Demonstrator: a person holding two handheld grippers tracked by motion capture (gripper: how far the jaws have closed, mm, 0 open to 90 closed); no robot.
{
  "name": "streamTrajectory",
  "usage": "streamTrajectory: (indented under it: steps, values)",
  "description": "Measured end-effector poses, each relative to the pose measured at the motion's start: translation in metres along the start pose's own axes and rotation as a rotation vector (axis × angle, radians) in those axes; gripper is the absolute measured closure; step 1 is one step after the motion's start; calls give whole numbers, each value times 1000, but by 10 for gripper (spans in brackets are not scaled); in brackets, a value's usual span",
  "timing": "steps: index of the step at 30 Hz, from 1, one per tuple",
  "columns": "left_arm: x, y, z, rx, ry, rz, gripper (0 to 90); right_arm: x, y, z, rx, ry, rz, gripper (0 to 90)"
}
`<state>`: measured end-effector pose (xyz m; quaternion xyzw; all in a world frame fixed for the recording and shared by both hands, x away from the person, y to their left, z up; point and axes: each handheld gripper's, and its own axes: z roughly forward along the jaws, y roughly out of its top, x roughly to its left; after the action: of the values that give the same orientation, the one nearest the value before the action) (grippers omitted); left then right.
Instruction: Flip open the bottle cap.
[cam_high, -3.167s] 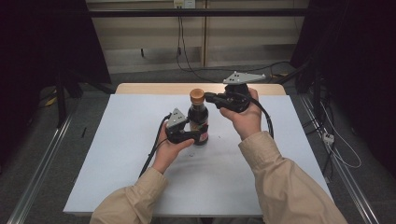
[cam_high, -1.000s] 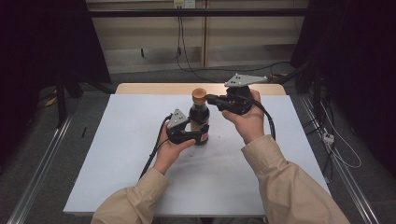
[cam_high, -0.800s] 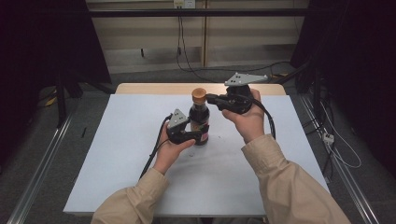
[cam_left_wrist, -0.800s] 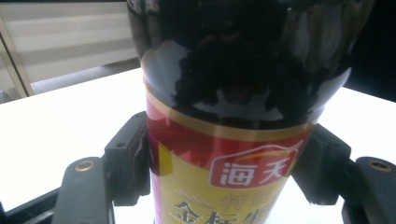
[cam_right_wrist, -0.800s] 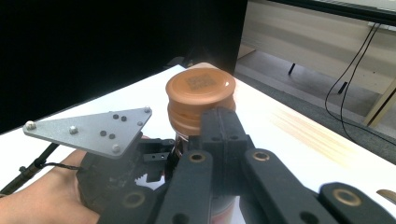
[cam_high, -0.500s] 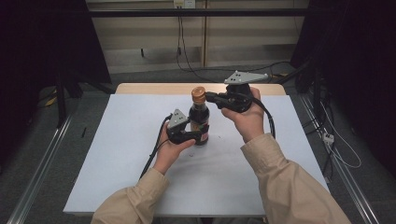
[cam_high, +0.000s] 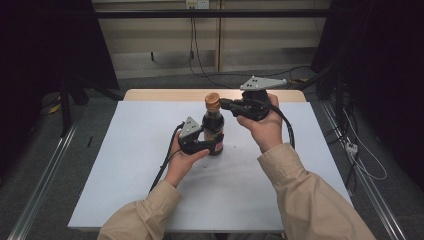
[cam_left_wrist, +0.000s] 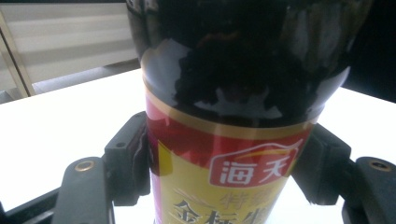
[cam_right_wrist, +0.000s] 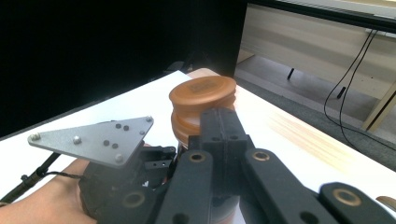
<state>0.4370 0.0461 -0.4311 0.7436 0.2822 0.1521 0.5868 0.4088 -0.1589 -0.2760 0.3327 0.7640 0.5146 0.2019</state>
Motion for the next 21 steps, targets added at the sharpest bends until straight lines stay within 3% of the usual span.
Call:
streamTrajectory:
  steps: [21]
  values:
    - [0,0,0,0,1,5,300,-5,-7,3,21,0,13,900]
